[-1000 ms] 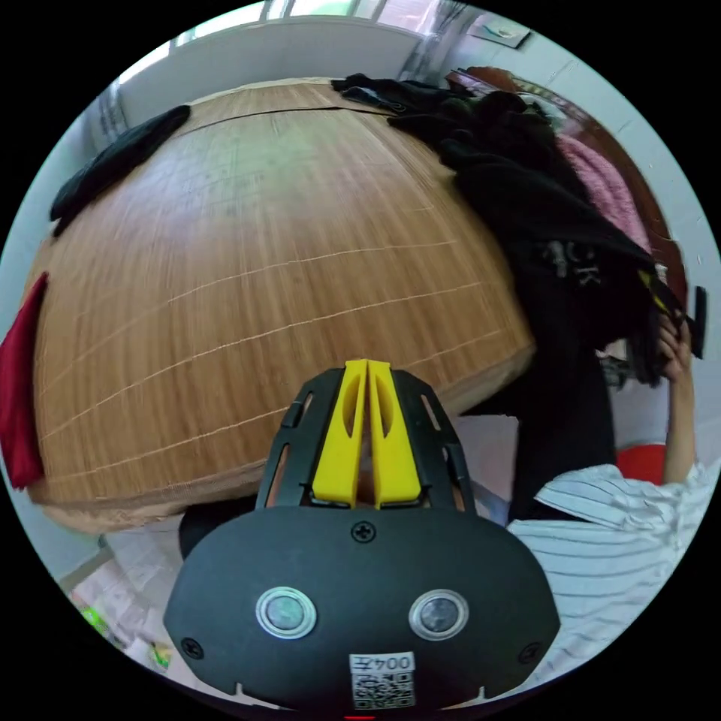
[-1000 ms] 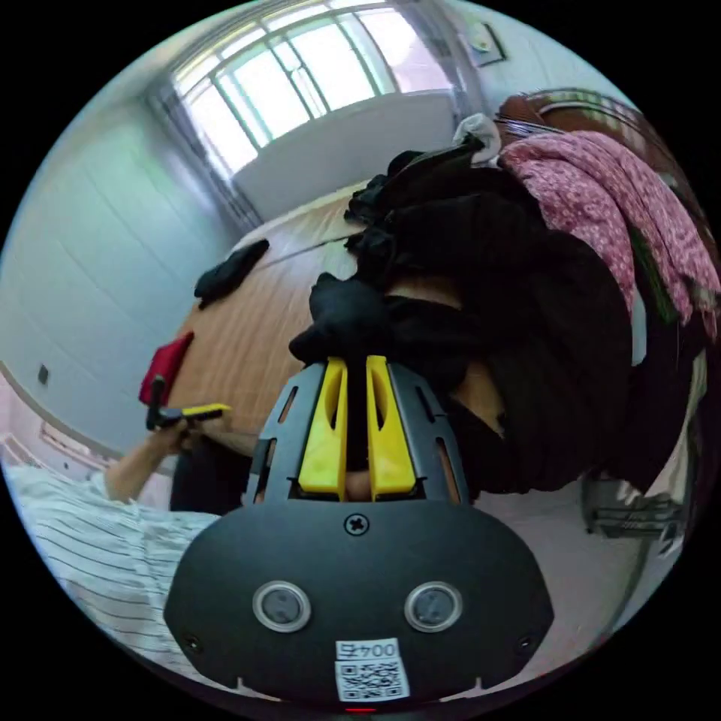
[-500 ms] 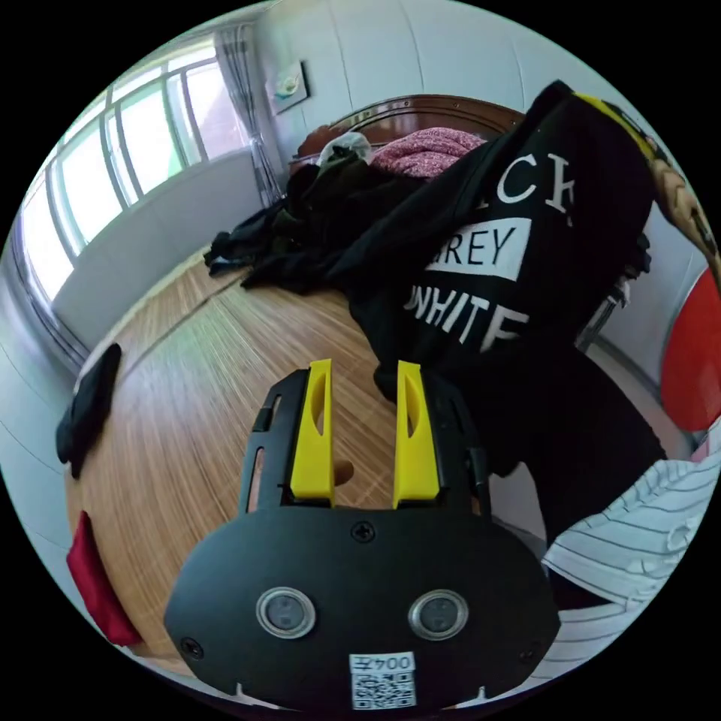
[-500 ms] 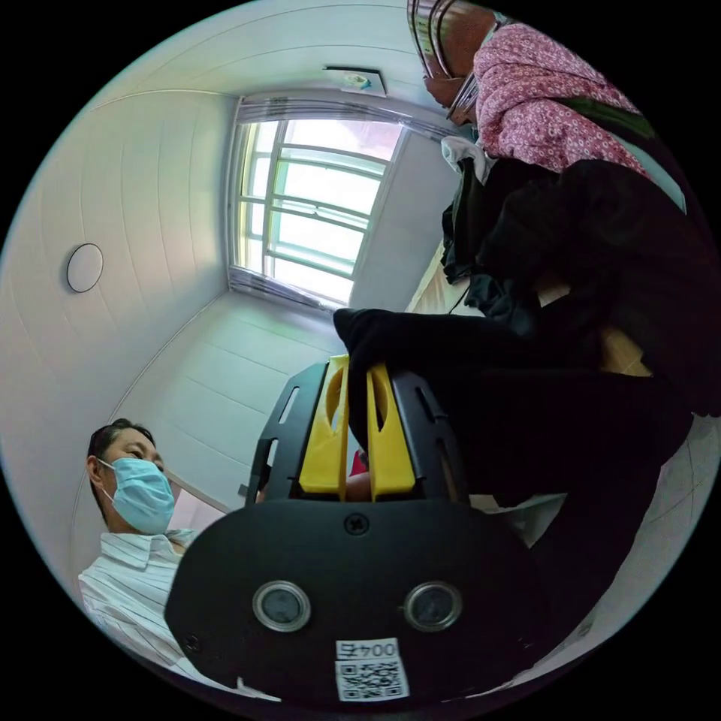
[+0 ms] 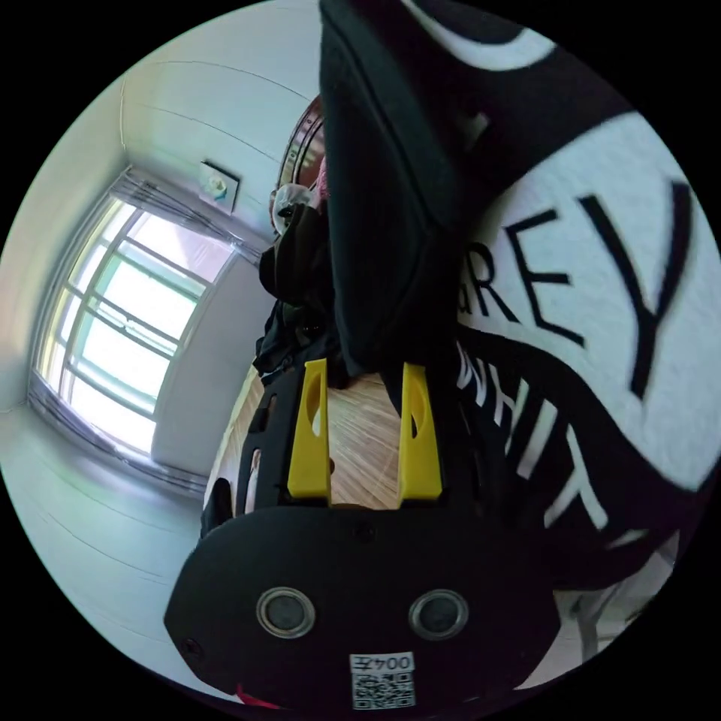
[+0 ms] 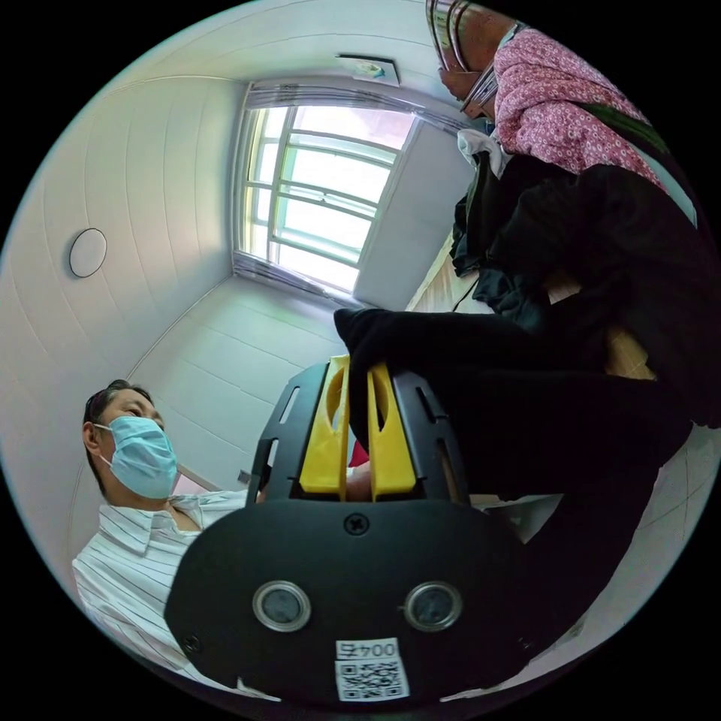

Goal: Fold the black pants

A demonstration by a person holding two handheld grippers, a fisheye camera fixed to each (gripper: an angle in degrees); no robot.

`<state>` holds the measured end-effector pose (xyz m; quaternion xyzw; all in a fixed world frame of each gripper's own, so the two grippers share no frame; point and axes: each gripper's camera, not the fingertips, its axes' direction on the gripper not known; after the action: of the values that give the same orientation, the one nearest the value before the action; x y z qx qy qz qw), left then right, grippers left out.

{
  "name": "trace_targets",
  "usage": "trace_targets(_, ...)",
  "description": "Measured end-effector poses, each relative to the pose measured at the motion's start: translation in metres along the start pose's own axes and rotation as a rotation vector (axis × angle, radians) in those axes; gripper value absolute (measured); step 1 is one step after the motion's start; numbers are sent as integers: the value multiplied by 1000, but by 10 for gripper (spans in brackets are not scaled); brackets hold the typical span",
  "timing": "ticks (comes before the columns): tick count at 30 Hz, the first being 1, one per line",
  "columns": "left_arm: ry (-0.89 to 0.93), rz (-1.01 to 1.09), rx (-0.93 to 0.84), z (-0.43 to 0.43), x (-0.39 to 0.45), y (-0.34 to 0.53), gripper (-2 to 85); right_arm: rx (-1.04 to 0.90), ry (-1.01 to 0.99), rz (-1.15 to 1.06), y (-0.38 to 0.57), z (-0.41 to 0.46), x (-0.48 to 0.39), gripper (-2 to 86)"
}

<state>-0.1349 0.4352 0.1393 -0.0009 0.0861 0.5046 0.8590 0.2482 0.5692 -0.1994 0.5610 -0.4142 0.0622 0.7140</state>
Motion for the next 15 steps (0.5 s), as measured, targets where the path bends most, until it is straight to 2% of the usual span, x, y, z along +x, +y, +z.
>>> trace_targets(2,2,-77,-9,4,2,-8,128,-15,7,-17,10,6,-6,47)
trace_targets(6,7,-49,-3,4,21,-26,106,-15,14,-37,27,14,-14,47)
trace_targets(9,13,-134,26,-7,16,-36,36,-4,34,-57,43,18,-20,46)
trace_targets(12,137,-346,32,-23,-26,-38,2,23,73,-76,61,20,-24,45)
trace_targets(15,418,-723,45,-37,-101,-14,-4,85,192,-125,81,23,-30,43)
